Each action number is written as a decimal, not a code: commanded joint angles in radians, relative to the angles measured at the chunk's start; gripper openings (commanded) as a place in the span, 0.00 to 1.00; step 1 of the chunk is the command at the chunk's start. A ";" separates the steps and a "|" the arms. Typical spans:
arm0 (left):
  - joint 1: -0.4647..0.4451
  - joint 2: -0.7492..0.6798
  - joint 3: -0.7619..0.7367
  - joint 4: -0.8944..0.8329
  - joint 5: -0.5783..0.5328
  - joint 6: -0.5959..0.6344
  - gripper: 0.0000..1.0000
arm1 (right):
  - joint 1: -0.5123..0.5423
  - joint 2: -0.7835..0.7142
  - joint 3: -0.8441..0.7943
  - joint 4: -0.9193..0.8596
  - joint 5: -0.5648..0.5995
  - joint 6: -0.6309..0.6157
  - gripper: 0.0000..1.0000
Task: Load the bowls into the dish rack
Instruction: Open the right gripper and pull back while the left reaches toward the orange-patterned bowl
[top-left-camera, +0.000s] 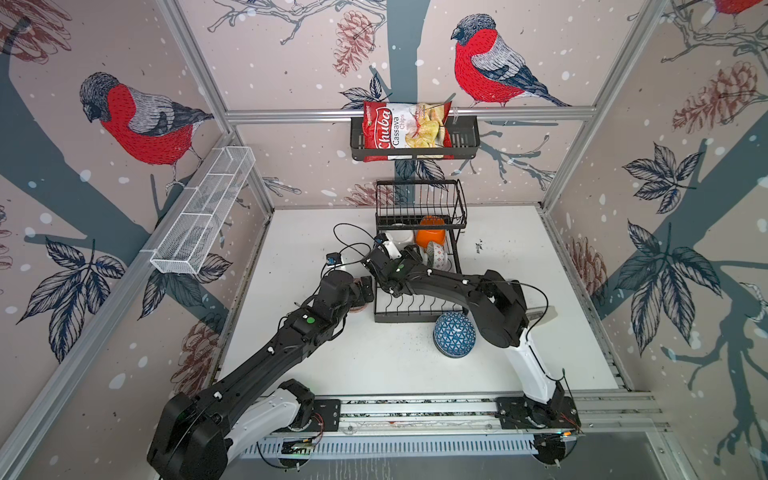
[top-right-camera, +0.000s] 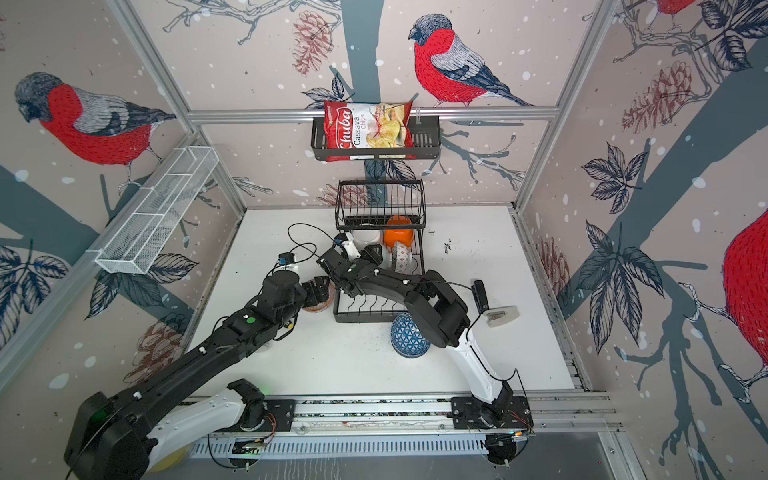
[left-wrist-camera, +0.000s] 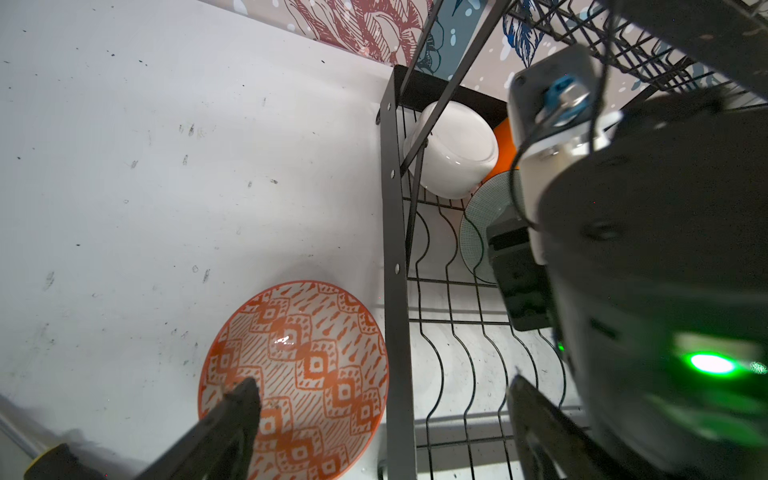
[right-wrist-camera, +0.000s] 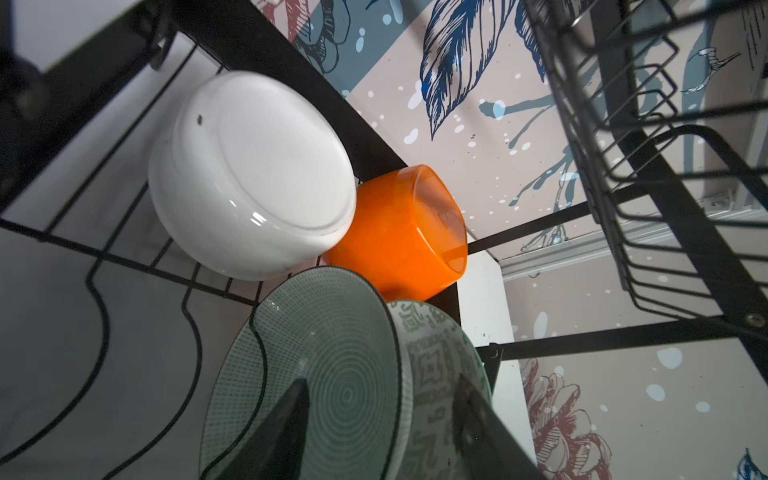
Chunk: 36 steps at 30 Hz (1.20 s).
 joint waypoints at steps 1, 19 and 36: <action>0.004 -0.007 0.000 0.009 -0.004 -0.002 0.92 | 0.002 -0.040 -0.010 -0.019 -0.074 0.056 0.64; 0.074 -0.064 0.000 -0.093 -0.026 -0.007 0.92 | -0.012 -0.350 -0.285 0.014 -0.502 0.241 0.75; 0.113 0.140 0.073 -0.226 -0.079 -0.035 0.91 | -0.016 -0.693 -0.530 0.100 -0.664 0.261 0.78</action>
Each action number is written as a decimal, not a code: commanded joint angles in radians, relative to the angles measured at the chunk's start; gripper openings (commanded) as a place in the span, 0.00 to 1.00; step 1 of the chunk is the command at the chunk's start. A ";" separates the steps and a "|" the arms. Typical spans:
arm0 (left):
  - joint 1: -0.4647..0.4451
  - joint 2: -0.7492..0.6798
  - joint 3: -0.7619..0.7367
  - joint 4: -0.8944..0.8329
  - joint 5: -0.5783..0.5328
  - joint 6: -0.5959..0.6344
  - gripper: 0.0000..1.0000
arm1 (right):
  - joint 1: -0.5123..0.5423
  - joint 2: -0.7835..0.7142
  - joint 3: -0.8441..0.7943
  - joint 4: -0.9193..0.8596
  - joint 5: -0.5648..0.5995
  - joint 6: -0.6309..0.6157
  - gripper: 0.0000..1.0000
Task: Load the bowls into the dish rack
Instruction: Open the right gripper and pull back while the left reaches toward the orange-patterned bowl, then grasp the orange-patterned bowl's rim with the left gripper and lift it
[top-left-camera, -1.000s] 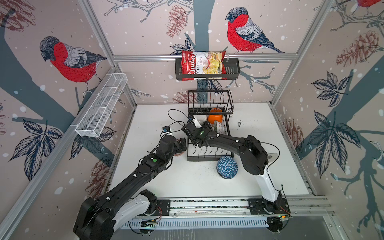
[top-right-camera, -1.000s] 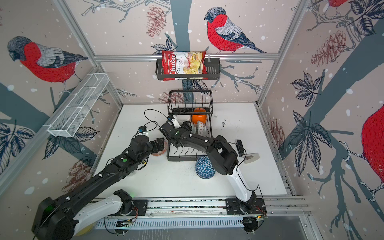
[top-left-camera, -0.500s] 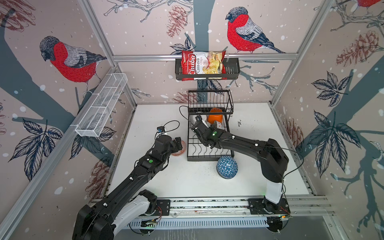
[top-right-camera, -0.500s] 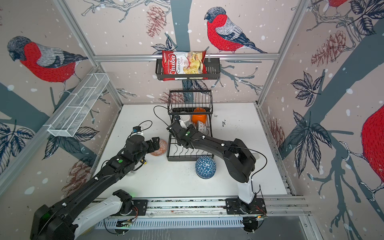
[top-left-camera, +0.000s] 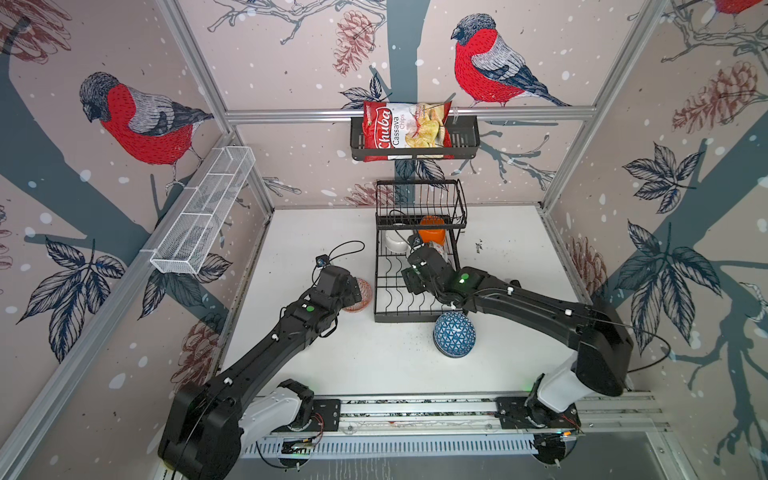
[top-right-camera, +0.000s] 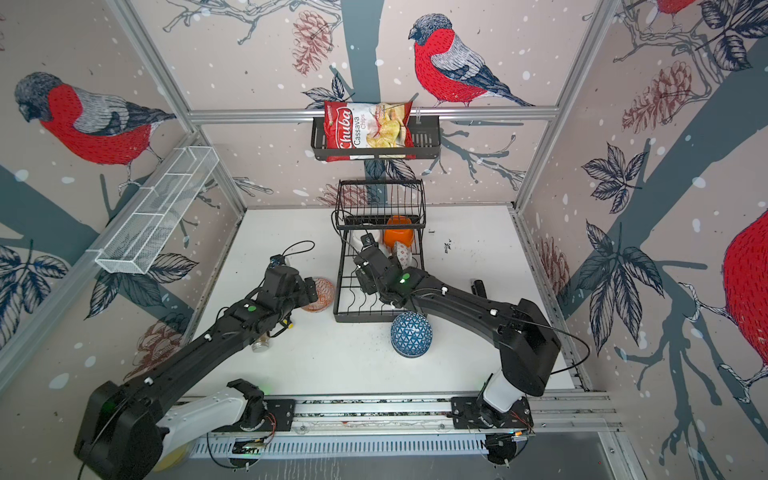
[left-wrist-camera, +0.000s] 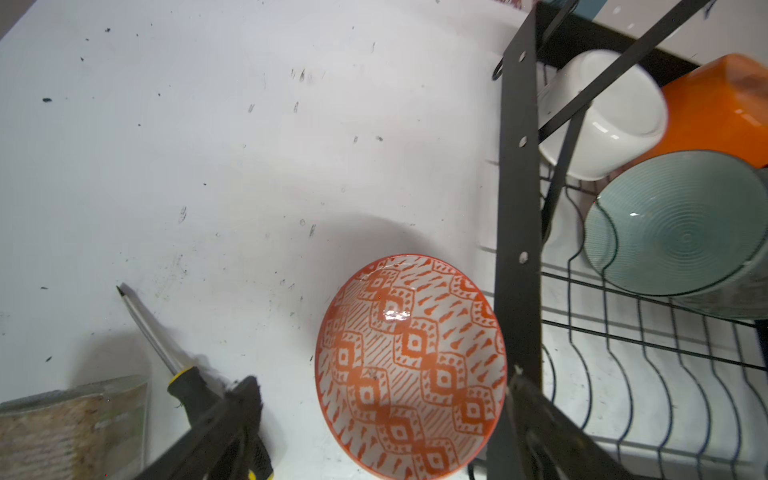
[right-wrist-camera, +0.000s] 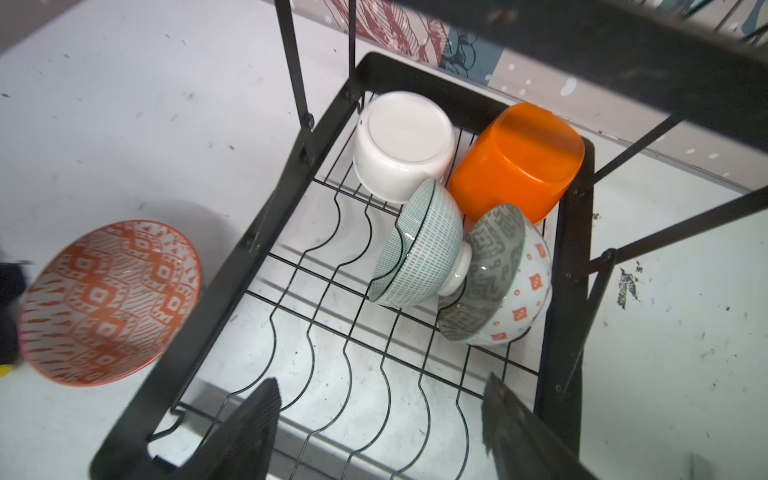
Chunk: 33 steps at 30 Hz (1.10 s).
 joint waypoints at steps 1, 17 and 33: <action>0.008 0.050 0.024 -0.042 -0.031 -0.009 0.91 | -0.001 -0.049 -0.023 0.035 -0.020 0.012 0.78; 0.015 0.327 0.104 -0.041 -0.073 -0.015 0.76 | -0.009 -0.214 -0.167 0.111 -0.005 0.021 0.80; 0.016 0.422 0.126 -0.023 -0.040 -0.025 0.28 | -0.016 -0.155 -0.156 0.131 -0.023 0.036 0.80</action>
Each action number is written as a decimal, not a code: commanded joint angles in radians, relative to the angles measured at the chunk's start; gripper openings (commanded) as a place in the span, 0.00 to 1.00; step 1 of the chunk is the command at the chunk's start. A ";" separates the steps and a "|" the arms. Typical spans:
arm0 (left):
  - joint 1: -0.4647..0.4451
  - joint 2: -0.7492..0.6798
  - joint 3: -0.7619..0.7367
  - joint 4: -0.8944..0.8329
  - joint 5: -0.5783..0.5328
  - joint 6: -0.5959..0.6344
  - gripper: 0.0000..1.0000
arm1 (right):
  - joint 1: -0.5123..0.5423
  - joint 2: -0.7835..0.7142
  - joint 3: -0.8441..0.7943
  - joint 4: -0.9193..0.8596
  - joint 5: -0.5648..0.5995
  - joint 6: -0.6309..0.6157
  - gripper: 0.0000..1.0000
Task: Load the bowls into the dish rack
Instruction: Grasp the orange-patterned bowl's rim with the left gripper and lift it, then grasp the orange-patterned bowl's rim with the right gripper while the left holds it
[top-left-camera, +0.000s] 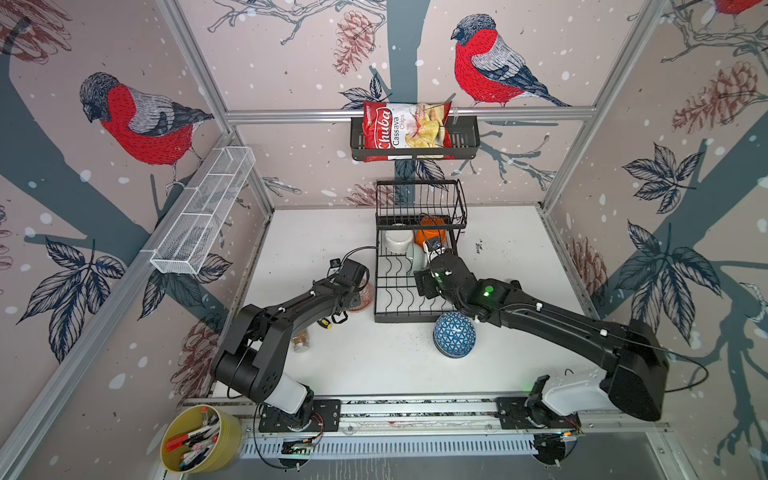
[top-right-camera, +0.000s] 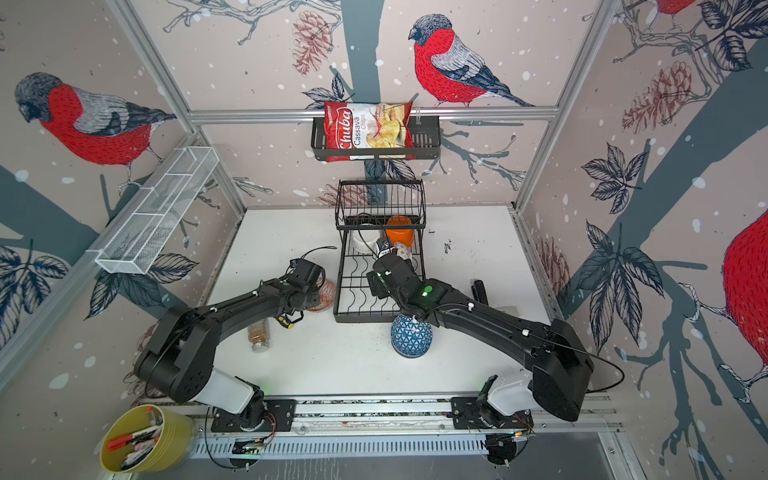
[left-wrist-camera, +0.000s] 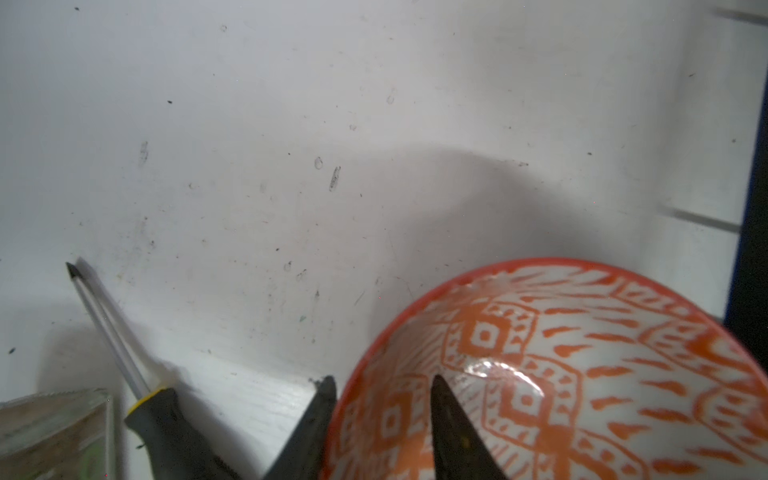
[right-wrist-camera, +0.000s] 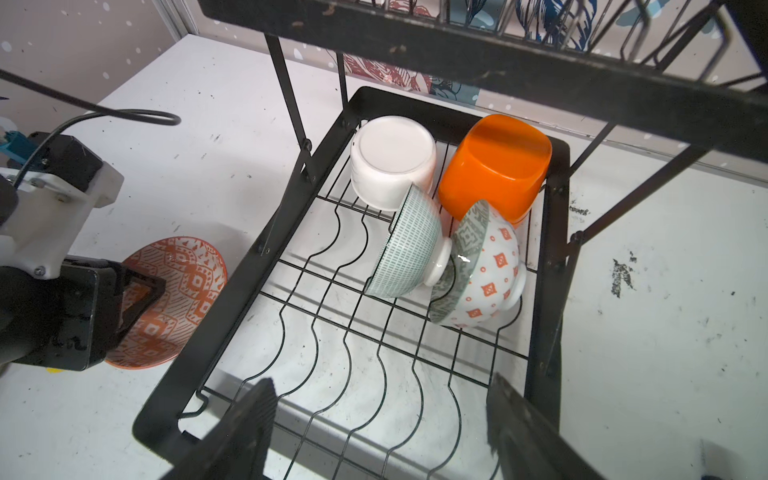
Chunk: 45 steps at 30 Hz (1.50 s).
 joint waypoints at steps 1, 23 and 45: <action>0.002 0.007 0.012 0.010 0.009 -0.009 0.23 | 0.000 0.009 0.008 0.033 -0.003 0.013 0.80; 0.002 -0.056 0.034 0.009 0.024 0.013 0.00 | 0.006 0.063 0.055 0.020 -0.030 0.020 0.80; -0.036 -0.405 -0.047 0.123 0.266 0.055 0.00 | 0.062 0.122 0.178 -0.011 -0.198 0.049 0.79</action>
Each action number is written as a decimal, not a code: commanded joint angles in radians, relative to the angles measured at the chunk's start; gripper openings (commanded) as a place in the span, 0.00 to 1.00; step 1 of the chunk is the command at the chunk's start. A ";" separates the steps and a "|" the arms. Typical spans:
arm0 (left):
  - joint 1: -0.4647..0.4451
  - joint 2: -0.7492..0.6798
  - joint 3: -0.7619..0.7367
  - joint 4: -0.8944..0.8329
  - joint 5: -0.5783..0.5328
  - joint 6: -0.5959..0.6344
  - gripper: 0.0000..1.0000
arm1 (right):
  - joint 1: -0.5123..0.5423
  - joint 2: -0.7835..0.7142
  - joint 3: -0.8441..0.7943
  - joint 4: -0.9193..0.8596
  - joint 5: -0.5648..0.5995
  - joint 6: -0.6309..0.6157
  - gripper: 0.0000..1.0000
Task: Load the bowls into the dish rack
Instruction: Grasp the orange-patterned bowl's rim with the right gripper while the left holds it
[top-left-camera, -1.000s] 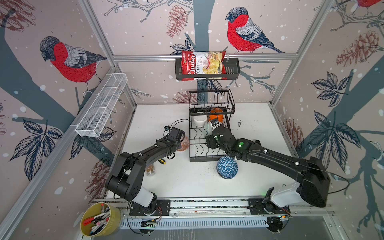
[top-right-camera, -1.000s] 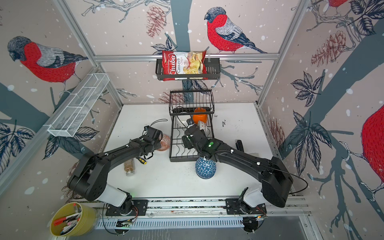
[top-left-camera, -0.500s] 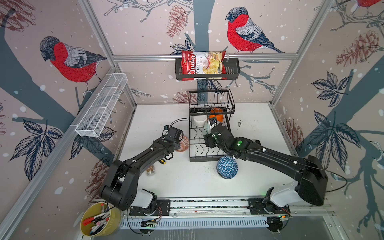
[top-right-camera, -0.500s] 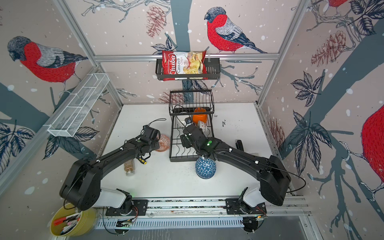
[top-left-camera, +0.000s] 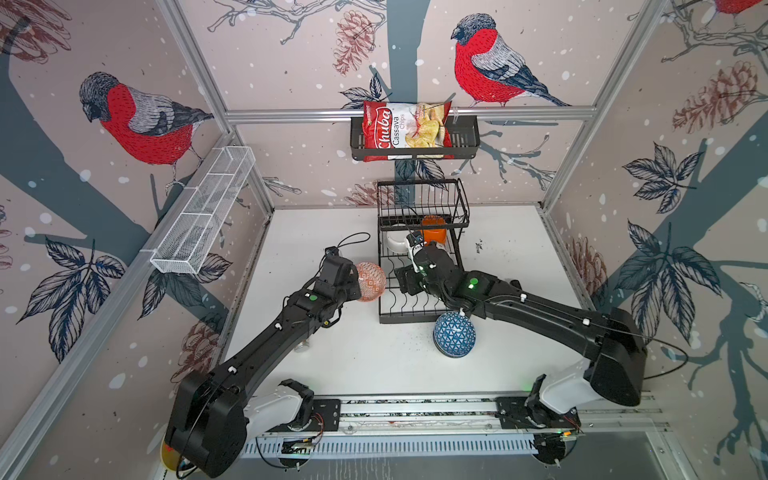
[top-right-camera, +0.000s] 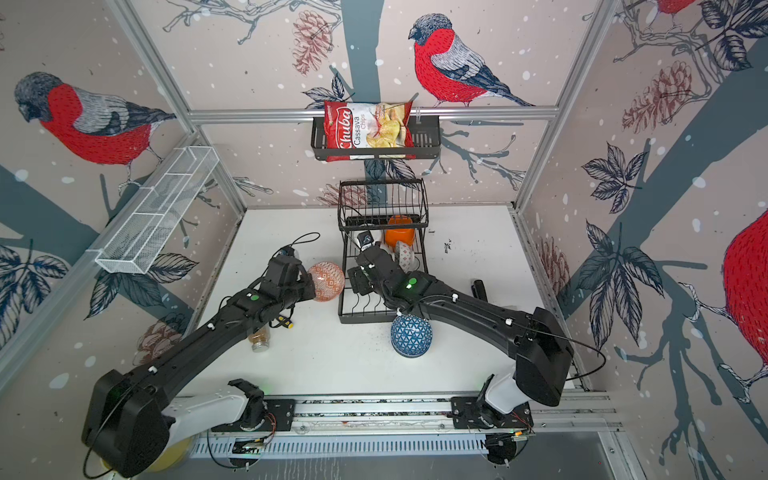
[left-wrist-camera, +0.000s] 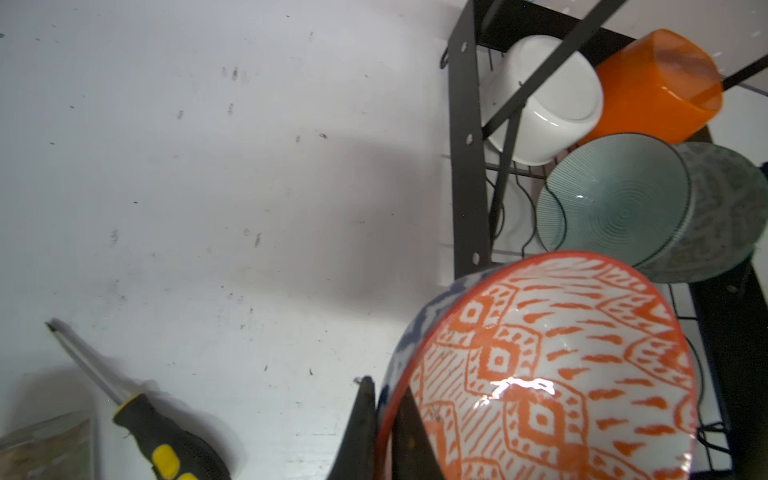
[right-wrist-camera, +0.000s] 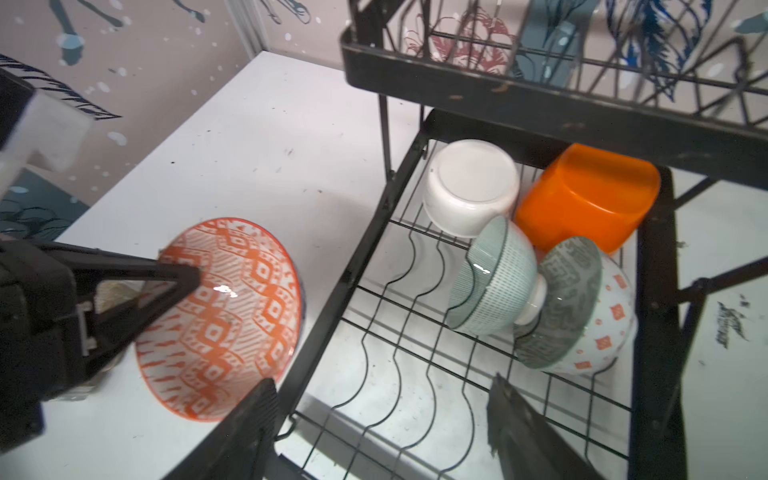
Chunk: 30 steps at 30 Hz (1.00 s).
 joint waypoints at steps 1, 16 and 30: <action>-0.017 -0.014 -0.012 0.110 0.077 -0.011 0.00 | 0.010 0.015 0.025 -0.004 -0.089 0.026 0.79; -0.073 0.014 0.011 0.139 0.058 -0.011 0.00 | 0.029 0.135 0.111 -0.112 -0.046 0.122 0.44; -0.073 0.028 -0.007 0.192 0.096 -0.014 0.00 | 0.030 0.178 0.117 -0.128 0.029 0.150 0.13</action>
